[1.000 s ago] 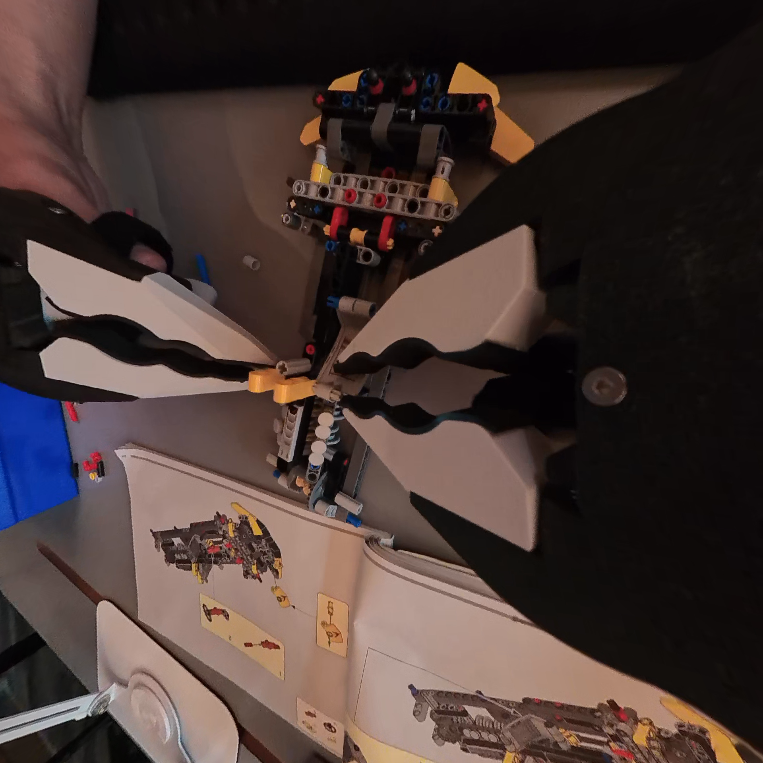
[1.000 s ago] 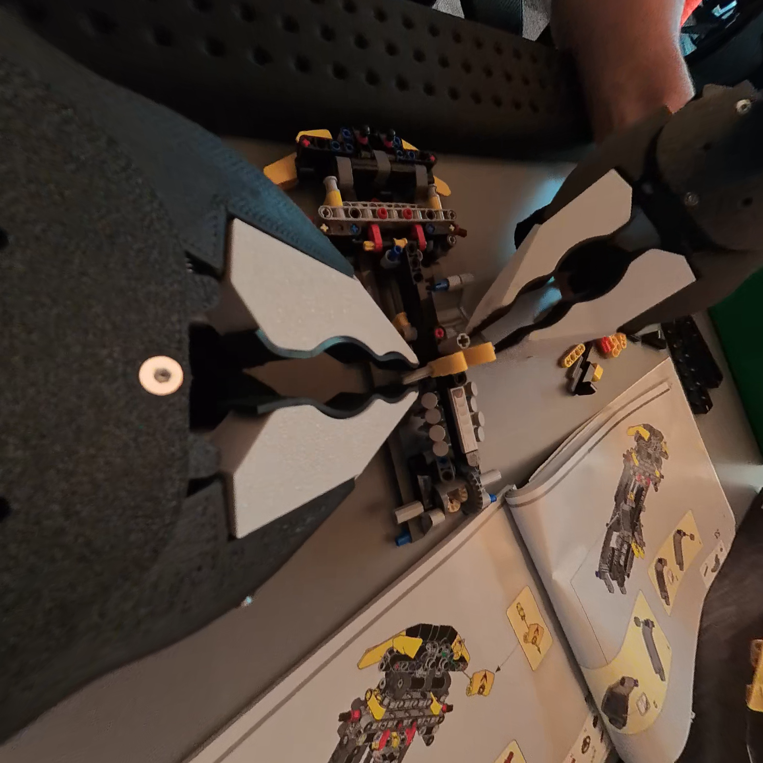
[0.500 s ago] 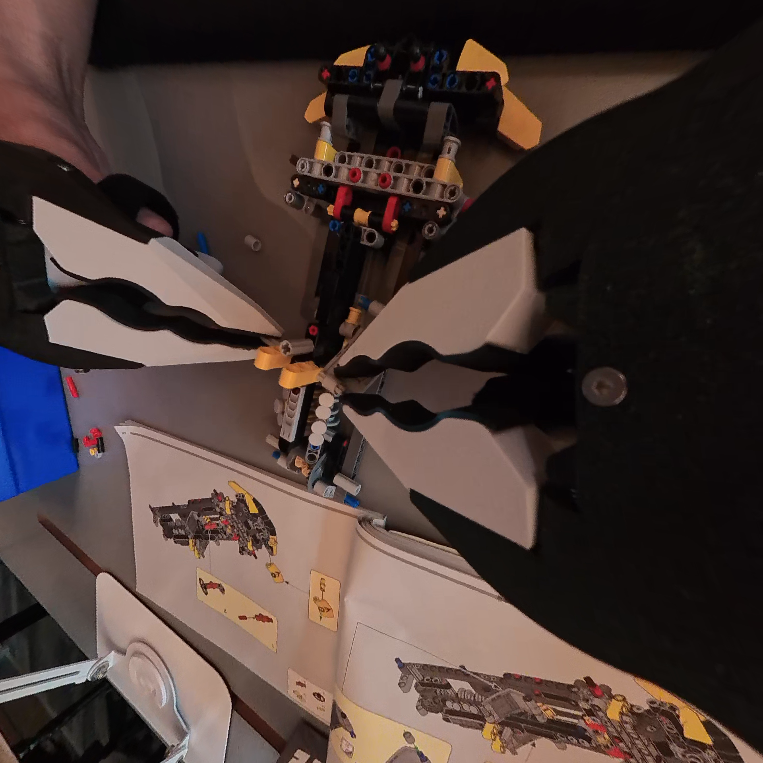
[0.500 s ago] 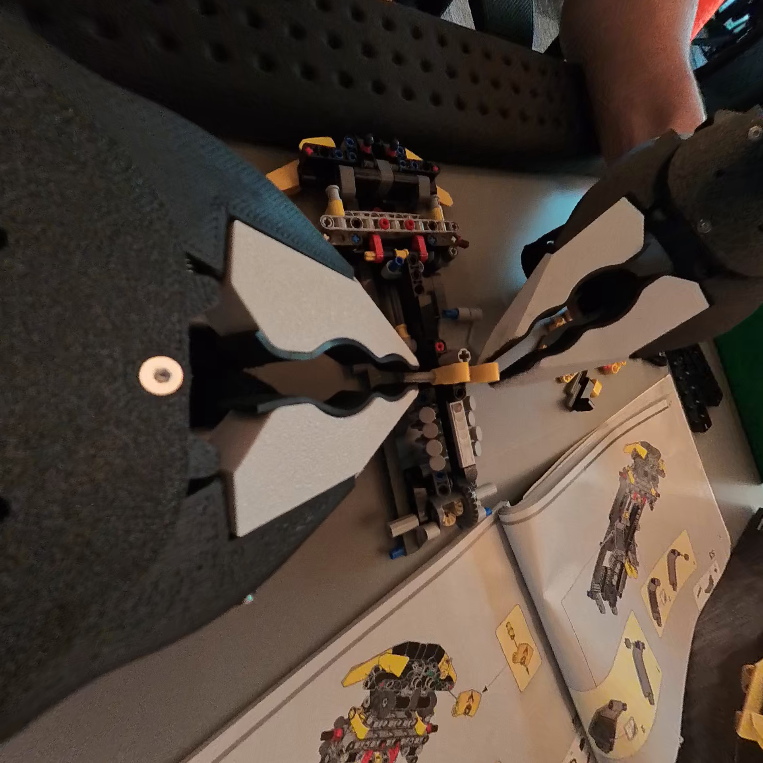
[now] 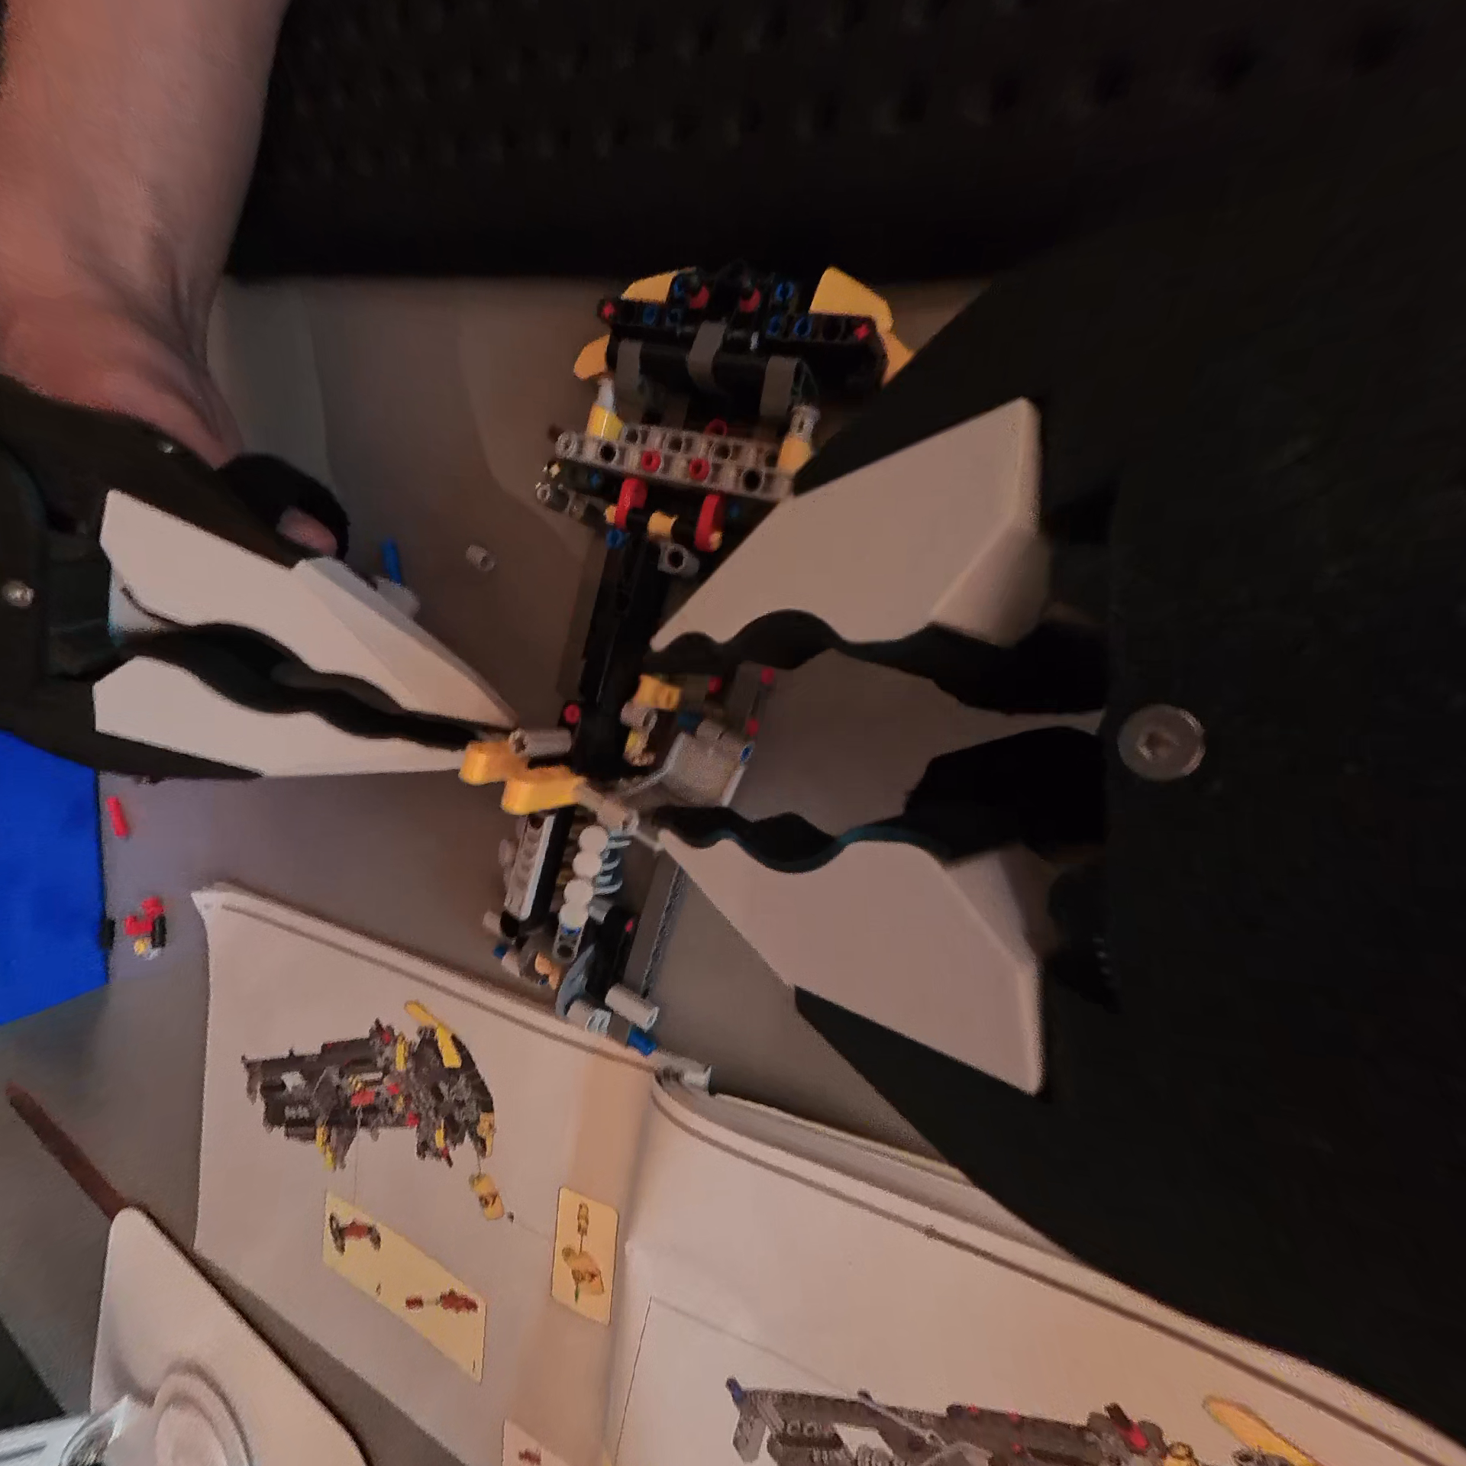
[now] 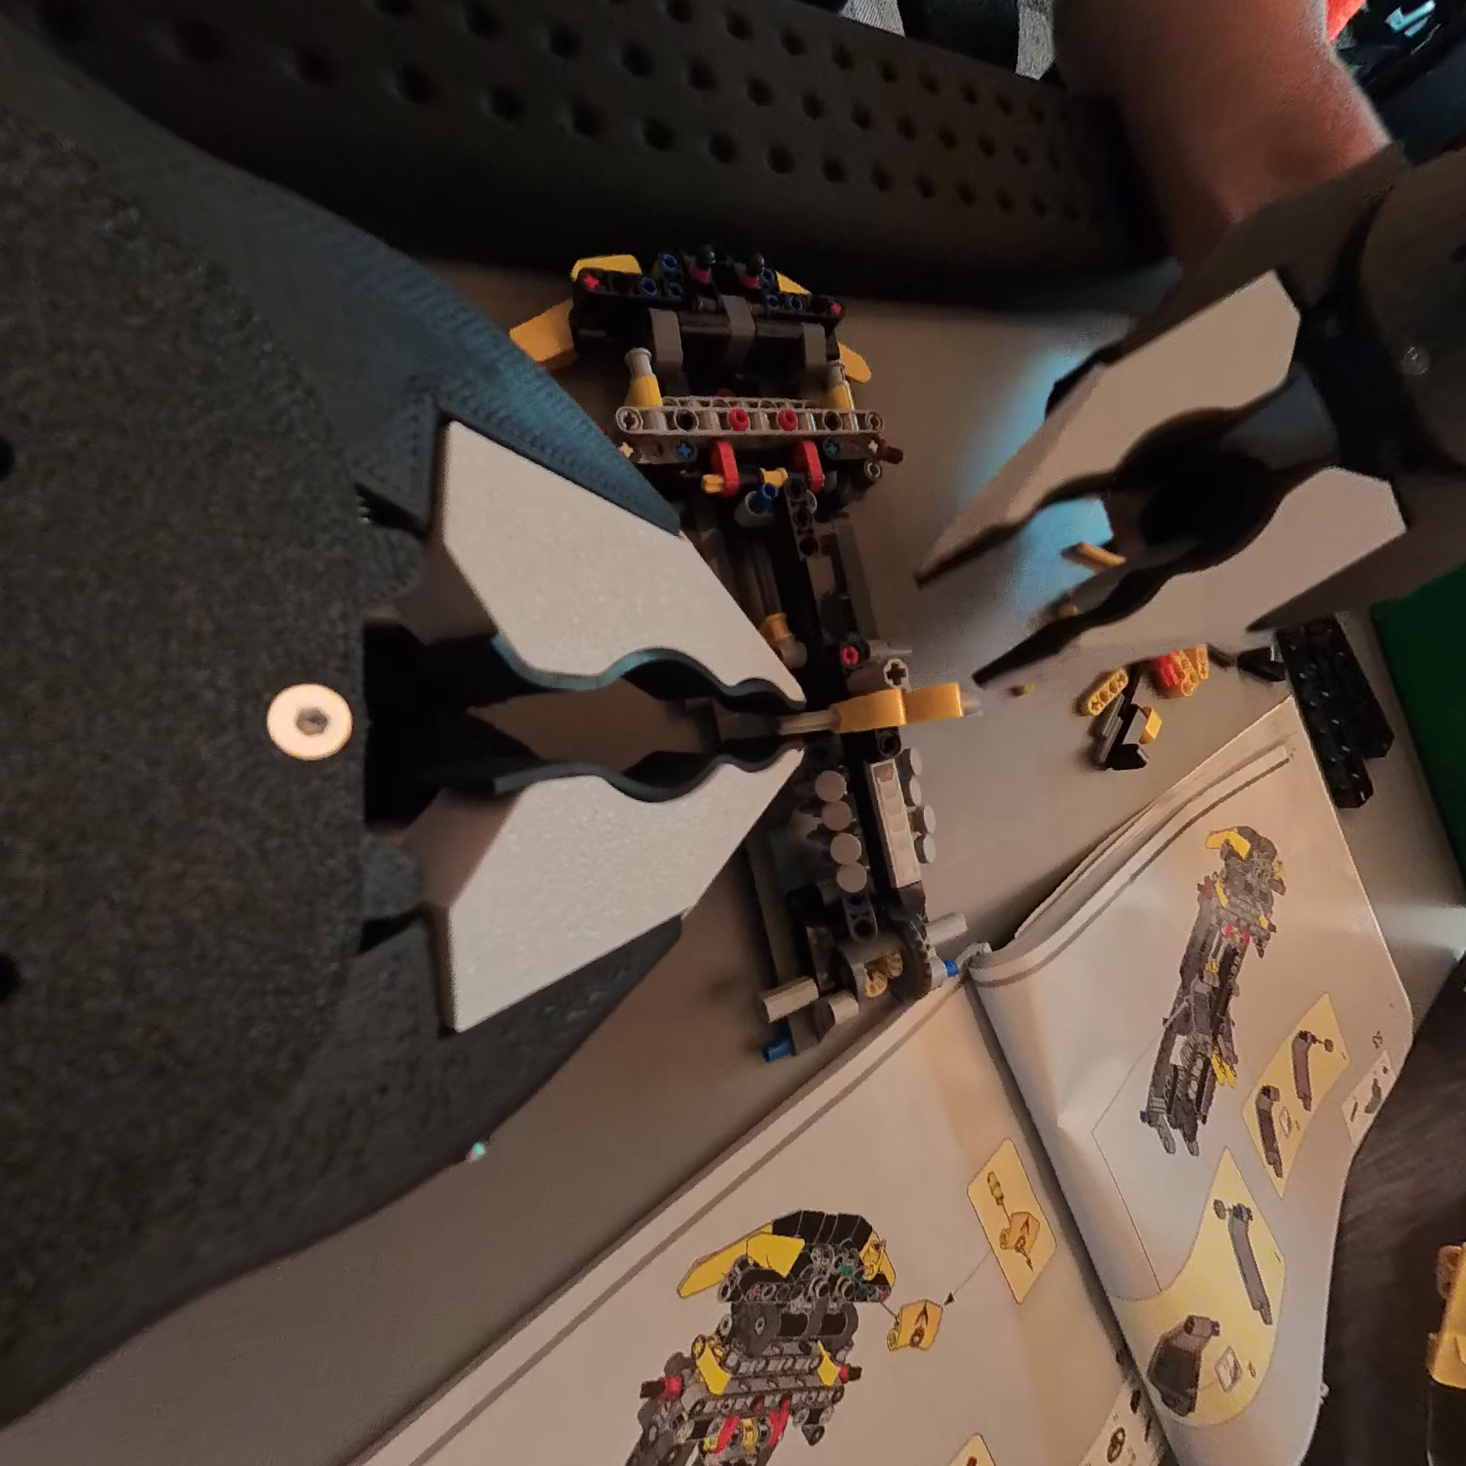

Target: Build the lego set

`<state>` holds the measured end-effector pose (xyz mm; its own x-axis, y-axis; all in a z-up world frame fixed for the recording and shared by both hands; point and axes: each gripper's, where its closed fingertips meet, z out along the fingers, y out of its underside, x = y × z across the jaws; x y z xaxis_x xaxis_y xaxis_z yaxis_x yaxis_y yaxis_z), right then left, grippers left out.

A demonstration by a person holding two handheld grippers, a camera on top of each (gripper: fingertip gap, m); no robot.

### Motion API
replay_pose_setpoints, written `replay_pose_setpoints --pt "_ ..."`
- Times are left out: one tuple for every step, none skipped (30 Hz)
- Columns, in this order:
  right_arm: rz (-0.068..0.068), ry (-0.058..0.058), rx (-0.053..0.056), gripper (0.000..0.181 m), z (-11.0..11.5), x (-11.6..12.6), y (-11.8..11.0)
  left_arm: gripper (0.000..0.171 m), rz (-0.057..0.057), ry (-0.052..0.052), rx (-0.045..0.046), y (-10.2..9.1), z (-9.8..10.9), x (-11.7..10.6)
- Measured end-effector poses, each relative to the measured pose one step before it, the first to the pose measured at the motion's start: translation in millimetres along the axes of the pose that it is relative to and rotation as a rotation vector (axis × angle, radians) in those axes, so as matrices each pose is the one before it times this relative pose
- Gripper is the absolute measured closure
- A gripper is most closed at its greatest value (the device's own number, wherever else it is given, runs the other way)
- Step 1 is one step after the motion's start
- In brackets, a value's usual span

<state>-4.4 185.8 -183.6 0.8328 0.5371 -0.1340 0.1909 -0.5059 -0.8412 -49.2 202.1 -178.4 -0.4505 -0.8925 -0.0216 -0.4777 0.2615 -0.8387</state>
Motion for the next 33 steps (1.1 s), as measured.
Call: replay_pose_setpoints --pt "0.0064 -0.0008 -0.0006 0.177 -0.23 0.44 -0.08 0.137 0.0046 0.0052 -0.01690 2.64 -0.64 2.82" --pt "0.0034 -0.0014 -0.0009 0.177 -0.29 0.06 -0.06 0.134 0.0053 -0.0041 -0.01528 2.96 0.09 1.19" --pt "0.0003 0.0002 -0.0001 0.177 -0.07 -0.04 0.07 0.134 0.0063 -0.0198 -0.01131 2.21 0.45 -1.83" --pt "-0.0012 0.0011 -0.0001 0.177 -0.09 0.04 0.10 0.135 0.0041 -0.0256 -0.00274 1.09 0.10 -3.42" --pt "-0.0018 0.0011 -0.0006 0.177 -0.13 -0.10 -0.03 0.138 -0.0059 -0.0131 -0.00464 1.25 0.34 -2.56" --pt "-0.0021 0.0014 -0.0004 0.177 -0.17 -0.05 -0.15 0.138 -0.0207 -0.0126 -0.01329 2.22 1.18 -3.84" --pt "-0.0019 0.0013 0.0012 0.177 -0.35 -0.04 -0.31 0.138 -0.0247 -0.0182 -0.01639 2.31 1.99 -5.90" --pt "-0.0006 0.0008 0.0020 0.177 -0.33 0.03 -0.44 0.137 -0.0183 -0.0095 -0.00736 0.53 2.18 -4.94" --pt "0.0001 -0.0004 0.0019 0.177 -0.32 -0.05 -0.46 0.137 -0.0129 0.0037 0.00413 -1.45 2.02 -2.91" --pt "0.0002 -0.0010 0.0026 0.177 -0.37 0.02 -0.52 0.137 -0.0083 0.0129 0.00702 -2.04 2.16 -1.22" --pt "0.0012 -0.0019 0.0030 0.177 -0.15 0.03 -0.50 0.138 0.0023 0.0307 0.00143 -0.99 2.29 2.54" --pt "0.0035 -0.0027 0.0013 0.177 0.08 -0.03 -0.15 0.141 0.0137 0.0336 -0.00451 0.05 2.42 4.28" --pt "0.0043 -0.0027 0.0015 0.177 0.14 -0.12 0.03 0.148 0.0255 0.0135 -0.00939 1.13 2.27 2.36" --pt "0.0026 -0.0018 0.0014 0.177 0.23 -0.04 0.01 0.153 0.0318 -0.0072 -0.00930 1.89 1.61 0.17" --pt "-0.0001 -0.0016 0.0000 0.177 0.16 -0.28 0.15 0.160 0.0331 -0.0213 -0.00777 1.94 0.46 -1.82" --pt "-0.0015 -0.0019 -0.0003 0.177 0.24 -0.38 0.16 0.166 0.0262 -0.0217 -0.00240 1.23 -1.00 -2.79" --pt "-0.0001 -0.0041 0.0001 0.177 0.32 -0.77 0.18 0.169 0.0106 -0.0078 0.00306 0.39 -1.88 -2.17" --pt "0.0011 -0.0002 -0.0005 0.177 0.36 -0.12 0.19 0.170 -0.0102 0.0069 0.00455 -0.10 -2.23 -1.34" --pt "-0.0001 -0.0011 -0.0015 0.177 0.73 -0.06 0.63 0.170 -0.0165 0.0105 0.00148 0.38 -2.16 -1.11" --pt "0.0010 -0.0005 -0.0040 0.177 0.62 0.10 1.03 0.170 -0.0082 0.0086 -0.00452 1.55 -1.92 -1.02" --pt "0.0011 -0.0002 -0.0065 0.178 0.79 0.31 1.61 0.171 0.0049 -0.0013 -0.00483 1.89 -2.06 -1.62" --pt "0.0017 -0.0008 -0.0064 0.178 0.86 0.44 1.74 0.171 0.0100 -0.0025 -0.00158 1.35 -2.47 -1.05" --pt "0.0034 -0.0011 -0.0058 0.177 0.68 0.37 1.66 0.171 0.0076 -0.0088 0.00208 0.50 -2.61 -1.76" --pt "0.0044 0.0003 -0.0038 0.178 0.50 0.56 1.20 0.171 0.0055 -0.0056 0.00712 -0.49 -3.00 -1.38" --pt "0.0035 -0.0004 0.0000 0.178 0.24 0.24 0.46 0.171 0.0004 0.0055 0.00883 -0.76 -2.78 0.03" --pt "0.0011 -0.0003 0.0041 0.178 -0.12 0.15 -0.24 0.171 -0.0037 0.0031 0.00762 -0.77 -2.25 -0.62" --pt "-0.0028 0.0020 0.0074 0.179 -0.61 0.23 -0.99 0.171 -0.0042 -0.0092 0.00187 -0.04 -2.03 -2.75" --pt "-0.0049 0.0038 0.0056 0.180 -1.09 0.42 -0.84 0.171 -0.0009 -0.0091 -0.00154 0.49 -1.86 -2.87" --pt "-0.0013 0.0073 0.0016 0.179 -1.69 1.05 -0.29 0.171 -0.0008 -0.0099 -0.00197 0.78 -2.32 -3.11" --pt "0.0048 0.0068 0.0056 0.179 -2.43 1.11 -0.67 0.171 -0.0072 -0.0155 0.00030 0.88 -3.06 -4.14" --pt "0.0127 0.0017 0.0148 0.177 -2.99 0.27 -1.80 0.171 -0.0195 -0.0205 0.00789 -0.31 -4.19 -4.81" --pt "0.0210 0.0031 0.0255 0.175 -3.67 -0.23 -4.06 0.171 -0.0276 -0.0103 0.02332 -3.27 -4.96 -2.44" --pt "0.0234 0.0024 0.0375 0.172 -3.68 -1.47 -6.65 0.171 -0.0256 -0.0025 0.03950 -6.49 -5.38 0.77"
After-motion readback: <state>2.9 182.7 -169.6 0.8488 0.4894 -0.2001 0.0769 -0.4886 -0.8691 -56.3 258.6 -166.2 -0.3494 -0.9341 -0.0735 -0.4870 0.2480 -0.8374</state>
